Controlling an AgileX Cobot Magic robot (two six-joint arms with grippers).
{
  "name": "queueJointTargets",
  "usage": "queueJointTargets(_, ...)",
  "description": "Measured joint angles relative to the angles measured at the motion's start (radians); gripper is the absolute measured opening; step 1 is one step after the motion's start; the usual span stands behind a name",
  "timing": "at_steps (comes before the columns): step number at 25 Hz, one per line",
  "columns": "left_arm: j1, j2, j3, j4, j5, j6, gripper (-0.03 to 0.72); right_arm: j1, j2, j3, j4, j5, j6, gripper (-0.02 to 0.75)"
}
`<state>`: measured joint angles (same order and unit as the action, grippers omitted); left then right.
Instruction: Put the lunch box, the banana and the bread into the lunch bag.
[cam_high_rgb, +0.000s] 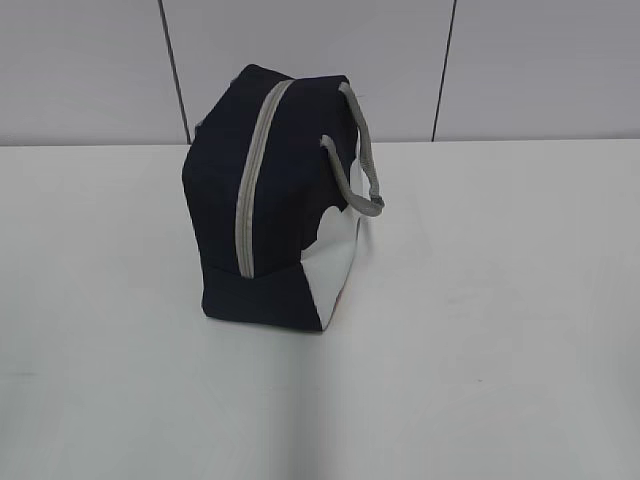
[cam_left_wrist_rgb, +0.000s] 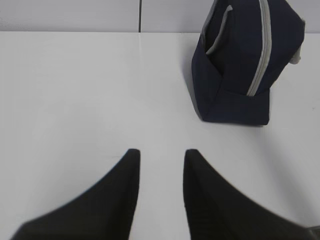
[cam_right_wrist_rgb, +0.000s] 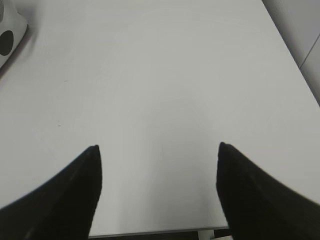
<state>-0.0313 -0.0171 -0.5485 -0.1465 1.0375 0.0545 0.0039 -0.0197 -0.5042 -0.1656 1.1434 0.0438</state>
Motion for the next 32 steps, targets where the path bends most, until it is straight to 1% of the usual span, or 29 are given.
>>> queueJointTargets(14, 0.0, 0.0, 0.0, 0.001, 0.004, 0.0, 0.235, 0.0, 0.0, 0.0, 0.002, 0.0, 0.0, 0.531)
queueJointTargets(20, 0.0, 0.0, 0.024, 0.056, 0.065, -0.007, 0.235, -0.001, 0.0, 0.0, 0.046, 0.0, 0.0, 0.531)
queueJointTargets(32, 0.0, 0.0, 0.026, 0.059, 0.069, -0.008, 0.235, -0.001, 0.0, 0.0, 0.048, 0.0, 0.0, 0.531)
